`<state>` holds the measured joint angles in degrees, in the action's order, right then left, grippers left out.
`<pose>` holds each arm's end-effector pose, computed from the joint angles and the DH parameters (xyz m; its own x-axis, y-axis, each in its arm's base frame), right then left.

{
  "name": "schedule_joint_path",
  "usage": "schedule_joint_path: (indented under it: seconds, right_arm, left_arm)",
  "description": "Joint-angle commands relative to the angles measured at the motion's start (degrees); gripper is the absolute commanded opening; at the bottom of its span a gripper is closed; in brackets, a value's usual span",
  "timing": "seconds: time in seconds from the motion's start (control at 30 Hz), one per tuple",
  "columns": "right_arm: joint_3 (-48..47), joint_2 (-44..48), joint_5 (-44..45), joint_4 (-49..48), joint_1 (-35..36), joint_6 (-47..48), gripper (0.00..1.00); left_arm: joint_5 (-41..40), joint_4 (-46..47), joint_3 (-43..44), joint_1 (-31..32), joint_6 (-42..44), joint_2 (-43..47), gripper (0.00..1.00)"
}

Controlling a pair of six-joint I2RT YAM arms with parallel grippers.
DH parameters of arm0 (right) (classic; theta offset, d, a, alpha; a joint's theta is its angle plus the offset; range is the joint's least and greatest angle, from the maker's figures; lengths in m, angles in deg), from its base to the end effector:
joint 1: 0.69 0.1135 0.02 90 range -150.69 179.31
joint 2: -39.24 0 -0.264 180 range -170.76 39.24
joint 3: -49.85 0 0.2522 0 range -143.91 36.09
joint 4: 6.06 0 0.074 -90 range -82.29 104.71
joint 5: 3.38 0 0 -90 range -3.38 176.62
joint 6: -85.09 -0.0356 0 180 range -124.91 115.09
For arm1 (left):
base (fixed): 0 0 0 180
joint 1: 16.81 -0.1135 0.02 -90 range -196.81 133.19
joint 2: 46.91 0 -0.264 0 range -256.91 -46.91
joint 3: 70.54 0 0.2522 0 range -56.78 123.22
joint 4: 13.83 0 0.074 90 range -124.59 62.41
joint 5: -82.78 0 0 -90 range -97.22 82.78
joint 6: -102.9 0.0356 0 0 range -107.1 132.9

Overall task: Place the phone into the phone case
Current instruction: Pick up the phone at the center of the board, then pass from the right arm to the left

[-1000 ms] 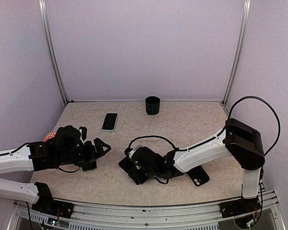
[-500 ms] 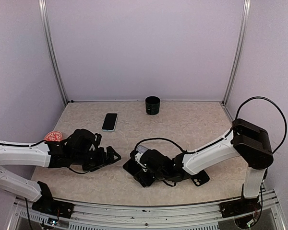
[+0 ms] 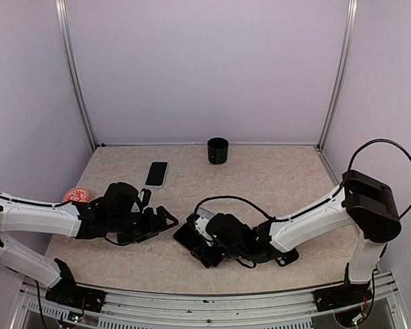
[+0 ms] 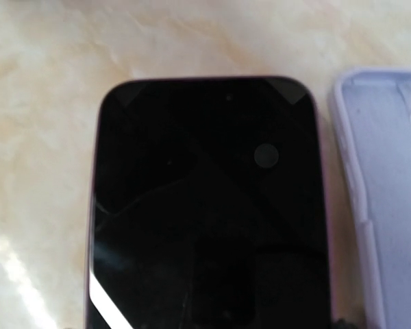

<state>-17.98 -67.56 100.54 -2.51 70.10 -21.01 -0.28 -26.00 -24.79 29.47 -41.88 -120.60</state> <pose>0.1306 0.3488 0.1343 -0.4517 -0.4782 -0.7532 -0.7629 0.6447 0.0482 0.1713 -0.1853 0.1783 -0.8951 -0.2374 -0.3775 0.0868 0.7375 -0.6697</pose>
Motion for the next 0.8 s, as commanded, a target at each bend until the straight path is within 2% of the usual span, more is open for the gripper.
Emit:
schedule_joint_path:
  seconds: [0.0, 0.3, 0.57, 0.77]
  right_arm:
    - [1.2, 3.3, 0.1, -5.2, 0.9, 1.2, 0.68]
    - [4.0, 5.9, -0.8, -9.0, 2.2, 2.2, 0.68]
    - [6.6, 8.3, -1.4, -13.1, 3.2, 3.1, 0.68]
    - [7.3, 8.8, -1.3, -14.2, 3.6, 3.4, 0.68]
  left_arm:
    - [3.7, 6.5, -1.5, -0.6, 1.1, -1.5, 0.91]
    - [7.2, 11.9, -3.6, -2.0, 0.2, -2.4, 0.82]
    - [11.8, 17.6, -5.8, -3.0, -1.8, -3.1, 0.80]
    - [17.1, 26.1, -7.6, -3.0, -4.6, -4.5, 0.76]
